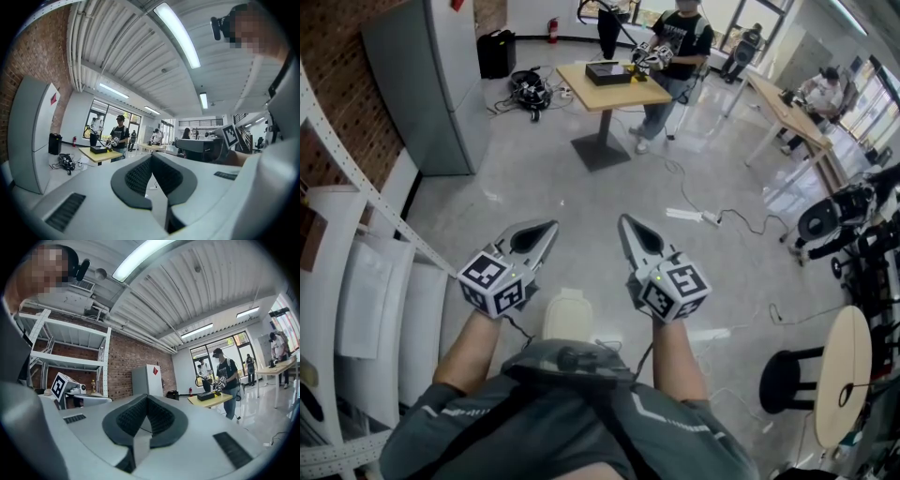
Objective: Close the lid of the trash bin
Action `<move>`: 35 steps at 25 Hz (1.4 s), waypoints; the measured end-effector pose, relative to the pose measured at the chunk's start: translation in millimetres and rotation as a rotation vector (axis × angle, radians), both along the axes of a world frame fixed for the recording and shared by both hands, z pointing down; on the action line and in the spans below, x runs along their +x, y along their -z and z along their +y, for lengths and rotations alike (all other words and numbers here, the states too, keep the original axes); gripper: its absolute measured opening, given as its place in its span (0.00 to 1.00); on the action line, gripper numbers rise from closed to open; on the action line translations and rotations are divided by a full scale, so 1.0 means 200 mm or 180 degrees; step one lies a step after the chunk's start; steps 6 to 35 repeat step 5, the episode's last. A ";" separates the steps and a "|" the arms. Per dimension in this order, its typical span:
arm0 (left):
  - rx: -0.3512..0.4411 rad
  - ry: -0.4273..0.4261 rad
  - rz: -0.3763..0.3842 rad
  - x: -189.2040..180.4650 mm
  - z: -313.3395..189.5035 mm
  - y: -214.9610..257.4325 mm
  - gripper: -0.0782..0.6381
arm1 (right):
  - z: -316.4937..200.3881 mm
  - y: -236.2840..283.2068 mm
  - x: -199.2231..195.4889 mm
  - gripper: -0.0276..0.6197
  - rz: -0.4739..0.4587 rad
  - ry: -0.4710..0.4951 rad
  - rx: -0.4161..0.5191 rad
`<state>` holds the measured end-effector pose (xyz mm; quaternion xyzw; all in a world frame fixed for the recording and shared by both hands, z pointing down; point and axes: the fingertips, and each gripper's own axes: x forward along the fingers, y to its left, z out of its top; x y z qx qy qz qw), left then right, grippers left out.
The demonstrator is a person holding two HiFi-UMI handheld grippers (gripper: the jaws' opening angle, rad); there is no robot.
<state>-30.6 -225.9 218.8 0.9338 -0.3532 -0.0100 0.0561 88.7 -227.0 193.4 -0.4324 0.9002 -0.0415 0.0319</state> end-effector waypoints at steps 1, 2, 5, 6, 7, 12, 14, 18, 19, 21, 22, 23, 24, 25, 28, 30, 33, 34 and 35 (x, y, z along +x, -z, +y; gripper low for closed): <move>-0.0002 -0.0017 0.0016 0.00 0.00 0.00 0.11 | 0.00 0.00 0.00 0.05 -0.0001 0.0009 0.0005; 0.0002 -0.0013 0.0018 0.00 0.00 0.00 0.11 | 0.00 0.00 0.00 0.05 -0.0006 0.0007 0.0005; 0.0011 0.0050 -0.0001 -0.02 -0.01 -0.01 0.11 | 0.00 -0.01 0.00 0.05 -0.0019 -0.0011 0.0003; 0.0011 0.0050 -0.0001 -0.02 -0.01 -0.01 0.11 | 0.00 -0.01 0.00 0.05 -0.0019 -0.0011 0.0003; 0.0011 0.0050 -0.0001 -0.02 -0.01 -0.01 0.11 | 0.00 -0.01 0.00 0.05 -0.0019 -0.0011 0.0003; 0.0011 0.0050 -0.0001 -0.02 -0.01 -0.01 0.11 | 0.00 -0.01 0.00 0.05 -0.0019 -0.0011 0.0003; 0.0011 0.0050 -0.0001 -0.02 -0.01 -0.01 0.11 | 0.00 -0.01 0.00 0.05 -0.0019 -0.0011 0.0003; 0.0011 0.0050 -0.0001 -0.02 -0.01 -0.01 0.11 | 0.00 -0.01 0.00 0.05 -0.0019 -0.0011 0.0003; 0.0011 0.0050 -0.0001 -0.02 -0.01 -0.01 0.11 | 0.00 -0.01 0.00 0.05 -0.0019 -0.0011 0.0003; 0.0011 0.0050 -0.0001 -0.02 -0.01 -0.01 0.11 | 0.00 -0.01 0.00 0.05 -0.0019 -0.0011 0.0003; 0.0011 0.0050 -0.0001 -0.02 -0.01 -0.01 0.11 | 0.00 -0.01 0.00 0.05 -0.0019 -0.0011 0.0003; 0.0011 0.0050 -0.0001 -0.02 -0.01 -0.01 0.11 | 0.00 -0.01 0.00 0.05 -0.0019 -0.0011 0.0003; 0.0011 0.0050 -0.0001 -0.02 -0.01 -0.01 0.11 | 0.00 -0.01 0.00 0.05 -0.0019 -0.0011 0.0003; 0.0011 0.0050 -0.0001 -0.02 -0.01 -0.01 0.11 | 0.00 -0.01 0.00 0.05 -0.0019 -0.0011 0.0003; 0.0011 0.0050 -0.0001 -0.02 -0.01 -0.01 0.11 | 0.00 -0.01 0.00 0.05 -0.0019 -0.0011 0.0003; 0.0011 0.0050 -0.0001 -0.02 -0.01 -0.01 0.11 | 0.00 -0.01 0.00 0.05 -0.0019 -0.0011 0.0003; 0.0011 0.0050 -0.0001 -0.02 -0.01 -0.01 0.11 | 0.00 -0.01 0.00 0.05 -0.0019 -0.0011 0.0003; 0.0011 0.0050 -0.0001 -0.02 -0.01 -0.01 0.11 | 0.00 -0.01 0.00 0.05 -0.0019 -0.0011 0.0003; 0.0011 0.0050 -0.0001 -0.02 -0.01 -0.01 0.11 | 0.00 -0.01 0.00 0.05 -0.0019 -0.0011 0.0003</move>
